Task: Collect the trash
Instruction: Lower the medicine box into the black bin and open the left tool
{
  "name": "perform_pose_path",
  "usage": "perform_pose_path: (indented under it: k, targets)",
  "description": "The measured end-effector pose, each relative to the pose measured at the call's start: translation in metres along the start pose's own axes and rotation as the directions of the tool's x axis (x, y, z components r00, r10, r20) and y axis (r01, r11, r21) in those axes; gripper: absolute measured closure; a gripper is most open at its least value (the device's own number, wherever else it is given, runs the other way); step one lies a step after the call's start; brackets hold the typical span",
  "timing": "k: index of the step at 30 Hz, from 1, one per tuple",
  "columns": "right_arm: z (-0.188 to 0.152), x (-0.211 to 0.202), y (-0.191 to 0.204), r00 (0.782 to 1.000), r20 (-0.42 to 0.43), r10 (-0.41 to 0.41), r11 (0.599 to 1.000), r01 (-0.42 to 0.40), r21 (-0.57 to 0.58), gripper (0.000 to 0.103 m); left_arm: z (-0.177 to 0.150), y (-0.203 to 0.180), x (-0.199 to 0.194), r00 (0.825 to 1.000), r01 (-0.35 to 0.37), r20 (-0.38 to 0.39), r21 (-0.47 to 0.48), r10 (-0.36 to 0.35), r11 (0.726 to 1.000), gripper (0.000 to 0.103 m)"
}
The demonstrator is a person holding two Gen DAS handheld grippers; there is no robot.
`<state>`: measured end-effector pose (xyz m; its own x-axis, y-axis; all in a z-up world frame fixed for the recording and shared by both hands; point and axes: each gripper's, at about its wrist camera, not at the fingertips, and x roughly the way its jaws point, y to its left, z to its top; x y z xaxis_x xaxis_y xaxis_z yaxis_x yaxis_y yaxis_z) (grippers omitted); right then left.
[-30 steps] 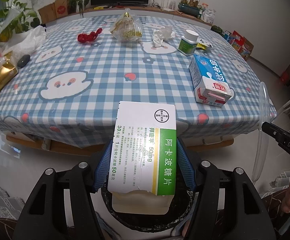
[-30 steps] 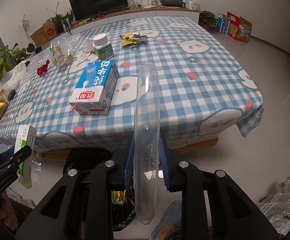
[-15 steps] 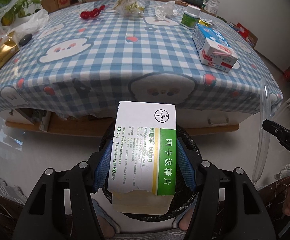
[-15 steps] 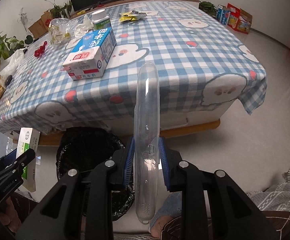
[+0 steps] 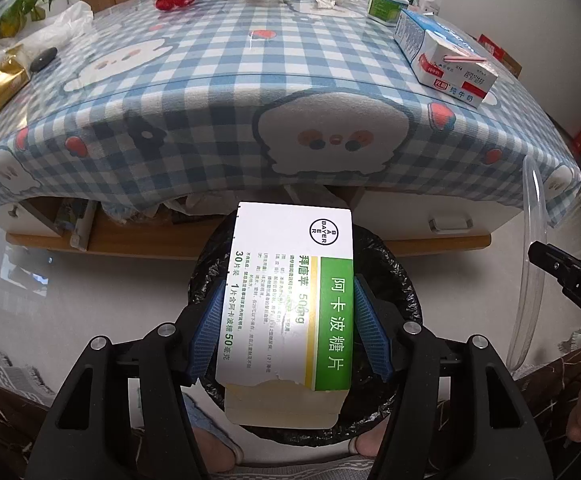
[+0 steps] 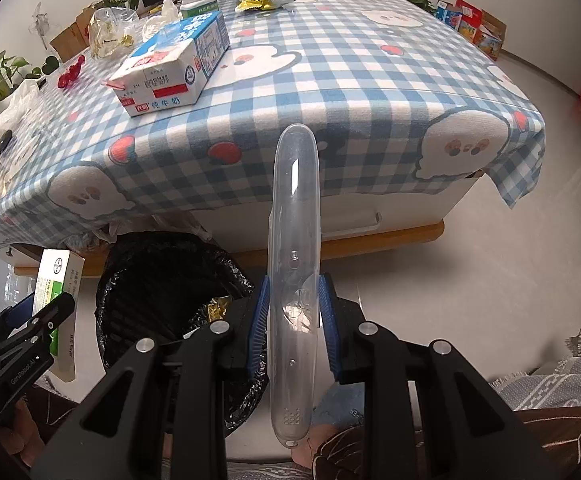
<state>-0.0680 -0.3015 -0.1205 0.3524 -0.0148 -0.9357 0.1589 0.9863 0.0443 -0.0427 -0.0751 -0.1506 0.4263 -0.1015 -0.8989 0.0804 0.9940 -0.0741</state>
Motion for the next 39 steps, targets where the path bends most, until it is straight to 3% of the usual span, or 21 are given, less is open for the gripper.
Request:
perform_pose_path:
  k: [22, 39]
  targets:
    - [-0.008, 0.068, -0.001, 0.991, -0.129, -0.033, 0.999, 0.036, 0.024, 0.079, -0.011, -0.005, 0.067, 0.997, -0.015, -0.077, 0.014, 0.016, 1.0, 0.043]
    - [-0.01, 0.088, -0.004, 0.985, -0.163, -0.048, 0.998, 0.055, 0.035, 0.079, -0.01, -0.029, 0.089, 0.996, 0.009, -0.09, 0.064, -0.003, 0.998, 0.042]
